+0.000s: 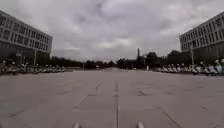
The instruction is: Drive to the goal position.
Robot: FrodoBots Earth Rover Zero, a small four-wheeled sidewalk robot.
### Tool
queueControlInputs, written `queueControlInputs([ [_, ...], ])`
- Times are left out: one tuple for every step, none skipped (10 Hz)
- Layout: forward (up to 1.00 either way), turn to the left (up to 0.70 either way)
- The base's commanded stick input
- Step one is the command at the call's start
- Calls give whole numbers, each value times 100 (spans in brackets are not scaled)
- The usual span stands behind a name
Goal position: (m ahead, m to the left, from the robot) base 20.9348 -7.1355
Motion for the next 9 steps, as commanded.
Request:
queueControlInputs([
  [45, 0],
  [45, 0],
  [45, 0],
  [45, -9],
  [45, -23],
  [45, -27],
  [45, -27],
  [45, -27],
  [45, -27],
])
